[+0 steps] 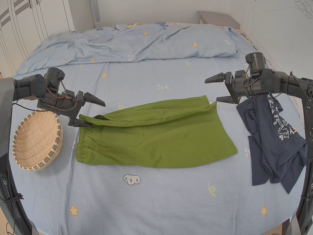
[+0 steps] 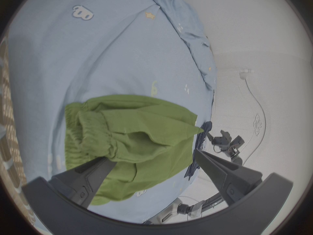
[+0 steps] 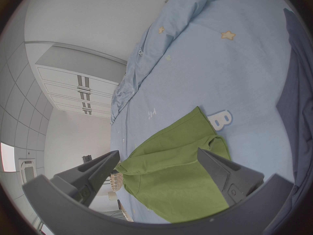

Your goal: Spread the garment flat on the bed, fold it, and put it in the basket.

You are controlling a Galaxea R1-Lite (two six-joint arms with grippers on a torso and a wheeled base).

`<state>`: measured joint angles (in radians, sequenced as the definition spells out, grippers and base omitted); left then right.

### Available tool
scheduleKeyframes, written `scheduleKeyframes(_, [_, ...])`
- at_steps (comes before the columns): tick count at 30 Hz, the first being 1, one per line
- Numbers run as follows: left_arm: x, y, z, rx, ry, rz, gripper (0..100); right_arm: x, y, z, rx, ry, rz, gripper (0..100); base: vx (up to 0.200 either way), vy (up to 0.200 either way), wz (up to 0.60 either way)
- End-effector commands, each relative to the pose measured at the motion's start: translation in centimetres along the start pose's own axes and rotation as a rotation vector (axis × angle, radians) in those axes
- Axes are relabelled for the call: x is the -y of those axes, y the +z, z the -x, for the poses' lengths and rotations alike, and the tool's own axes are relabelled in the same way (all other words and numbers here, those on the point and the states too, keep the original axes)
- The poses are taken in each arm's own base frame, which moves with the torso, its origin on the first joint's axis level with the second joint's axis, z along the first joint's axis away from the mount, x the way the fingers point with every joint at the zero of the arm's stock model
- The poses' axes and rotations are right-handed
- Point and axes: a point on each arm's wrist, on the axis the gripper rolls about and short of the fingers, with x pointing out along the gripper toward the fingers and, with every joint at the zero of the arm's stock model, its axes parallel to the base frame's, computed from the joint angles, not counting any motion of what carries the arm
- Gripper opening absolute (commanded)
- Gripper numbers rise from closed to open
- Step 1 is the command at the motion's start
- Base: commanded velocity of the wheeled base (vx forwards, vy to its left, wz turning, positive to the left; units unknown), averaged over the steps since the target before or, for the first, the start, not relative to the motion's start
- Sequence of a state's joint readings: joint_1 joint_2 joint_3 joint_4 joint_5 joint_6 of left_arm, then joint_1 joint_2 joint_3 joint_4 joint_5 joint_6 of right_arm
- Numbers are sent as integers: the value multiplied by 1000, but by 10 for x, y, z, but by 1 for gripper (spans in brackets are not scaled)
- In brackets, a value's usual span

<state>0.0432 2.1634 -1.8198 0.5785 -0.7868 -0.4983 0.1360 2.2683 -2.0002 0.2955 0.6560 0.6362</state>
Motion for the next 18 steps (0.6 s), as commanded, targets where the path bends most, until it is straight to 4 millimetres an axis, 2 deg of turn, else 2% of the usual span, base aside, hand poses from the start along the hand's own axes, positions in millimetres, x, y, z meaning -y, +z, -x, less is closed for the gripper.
scheduleKeyframes(1, [-15, 20, -20, 23, -10, 42, 100, -4, 0, 2, 1, 4, 3, 100, 0, 0, 0])
scheduleKeyframes(5, [-8, 30, -18, 71, -36, 36, 100, -6, 1, 6, 7, 5, 7, 100, 0, 0, 0])
scheduleKeyframes(9, [-7, 39, -14, 128, -54, 52, 100, -29, 6, 29, 53, 41, 60, 100, 0, 0, 0])
scheduleKeyframes(11, [-7, 39, -12, 133, -52, 55, 100, -32, 2, 35, 50, 39, 59, 100, 0, 0, 0])
scheduleKeyframes(15, [-3, 32, -8, 114, -41, 66, 100, -33, -9, 45, 27, 24, 38, 100, 0, 0, 0])
scheduleKeyframes(18, [11, 17, 10, 101, -51, 54, 100, -31, -22, 53, 1, 1, 10, 100, 0, 0, 0])
